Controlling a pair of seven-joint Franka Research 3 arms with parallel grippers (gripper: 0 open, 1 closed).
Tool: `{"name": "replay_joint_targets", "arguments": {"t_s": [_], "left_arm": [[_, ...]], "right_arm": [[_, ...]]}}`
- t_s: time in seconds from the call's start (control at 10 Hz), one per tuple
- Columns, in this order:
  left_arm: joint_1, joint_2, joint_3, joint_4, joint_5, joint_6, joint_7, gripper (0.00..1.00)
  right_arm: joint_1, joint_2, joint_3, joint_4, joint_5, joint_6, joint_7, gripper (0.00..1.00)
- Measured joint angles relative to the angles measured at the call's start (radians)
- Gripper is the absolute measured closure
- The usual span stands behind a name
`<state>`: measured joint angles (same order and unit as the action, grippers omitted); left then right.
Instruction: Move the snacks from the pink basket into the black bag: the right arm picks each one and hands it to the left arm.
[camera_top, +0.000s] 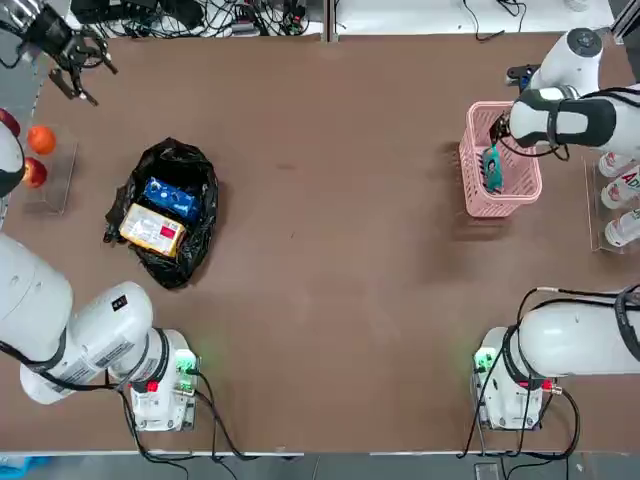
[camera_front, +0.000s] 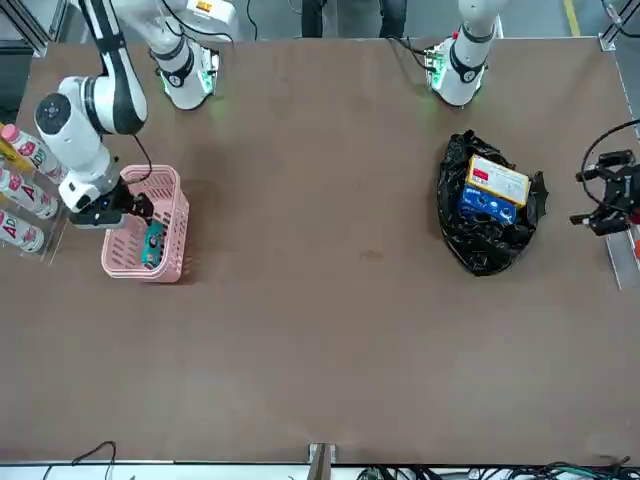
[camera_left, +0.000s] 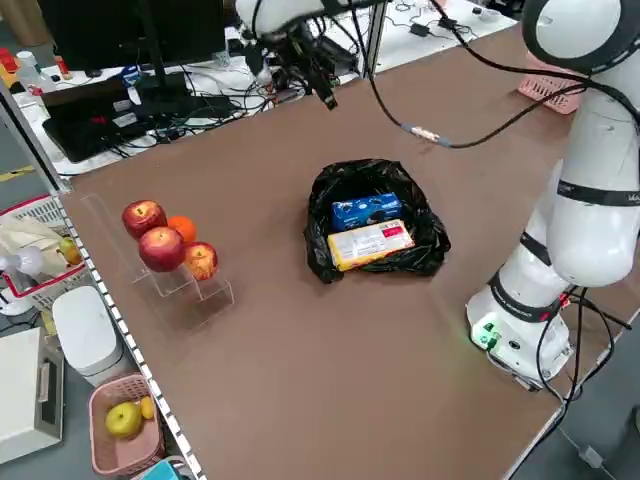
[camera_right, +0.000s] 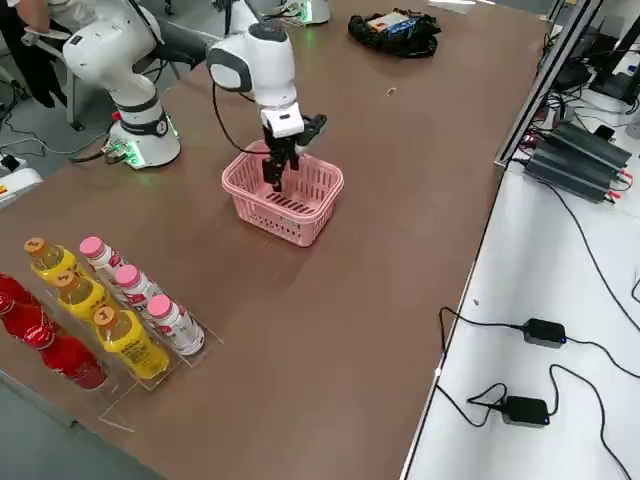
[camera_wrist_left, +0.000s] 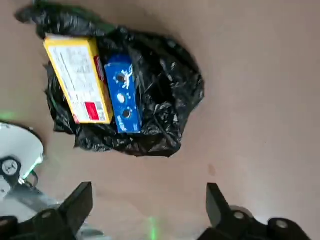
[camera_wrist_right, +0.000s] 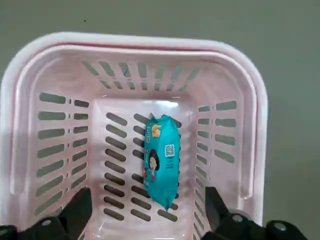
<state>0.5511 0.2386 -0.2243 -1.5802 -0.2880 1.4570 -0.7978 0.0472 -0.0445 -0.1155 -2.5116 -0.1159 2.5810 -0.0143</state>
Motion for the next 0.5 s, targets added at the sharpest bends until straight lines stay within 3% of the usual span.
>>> {"name": "replay_joint_targets", "arguments": {"t_s": [0.2, 0.5], "left_arm": [[-0.016, -0.002, -0.086, 0.094, 0.117, -0.05, 0.015, 0.0], [-0.096, -0.008, -0.083, 0.158, 0.154, -0.071, 0.095, 0.0]], "right_arm": [[0.0, 0.047, 0.001, 0.0, 0.0, 0.021, 0.0, 0.02], [0.0, 0.085, 0.003, 0.0, 0.0, 0.051, -0.001, 0.09]]}}
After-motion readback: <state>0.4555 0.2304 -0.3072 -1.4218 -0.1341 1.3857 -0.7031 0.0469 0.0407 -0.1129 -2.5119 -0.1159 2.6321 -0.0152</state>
